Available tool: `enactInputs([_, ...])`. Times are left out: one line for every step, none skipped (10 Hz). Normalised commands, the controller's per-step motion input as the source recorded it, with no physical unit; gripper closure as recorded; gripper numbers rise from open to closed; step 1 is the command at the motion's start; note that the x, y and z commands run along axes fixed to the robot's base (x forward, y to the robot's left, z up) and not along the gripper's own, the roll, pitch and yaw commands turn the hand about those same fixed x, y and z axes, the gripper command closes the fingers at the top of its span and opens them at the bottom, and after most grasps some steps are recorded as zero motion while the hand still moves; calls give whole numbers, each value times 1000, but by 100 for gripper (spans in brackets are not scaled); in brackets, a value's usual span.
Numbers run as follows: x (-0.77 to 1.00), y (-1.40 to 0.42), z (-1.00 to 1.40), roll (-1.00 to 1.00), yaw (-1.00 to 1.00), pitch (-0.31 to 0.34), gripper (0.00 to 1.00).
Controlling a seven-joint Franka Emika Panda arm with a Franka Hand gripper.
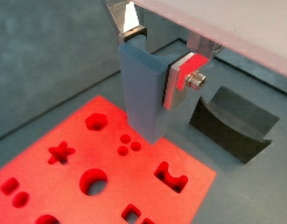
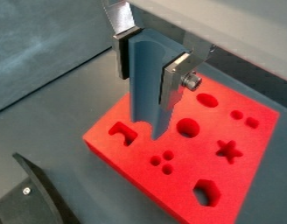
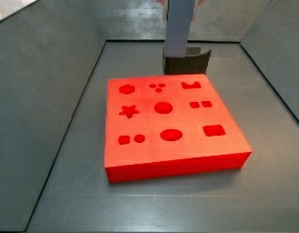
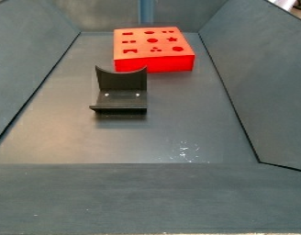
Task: Pick up the arch object. Move up. Place the arch object on the fixture. Regrasp the arch object. Move to above the board. Insert the arch object.
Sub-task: Insert the arch object.
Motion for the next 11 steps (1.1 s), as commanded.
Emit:
enactInputs([149, 180, -837, 49, 243, -170, 100])
enactInputs([146, 189, -703, 0, 163, -126, 100])
enactInputs([-14, 40, -251, -14, 0, -113, 100])
enactInputs([-26, 3, -66, -13, 0, -57, 100])
enactInputs([-83, 0, 0, 0, 0, -1, 100])
enactInputs([-80, 0, 0, 4, 0, 0, 100])
enactInputs([-54, 0, -63, 36, 0, 0, 100])
enactInputs([-9, -111, -209, 47, 0, -74, 100])
enactInputs([109, -97, -280, 43, 0, -74, 100])
enactInputs([174, -66, -200, 63, 0, -24, 100])
enactInputs([286, 0, -37, 63, 0, 0, 100])
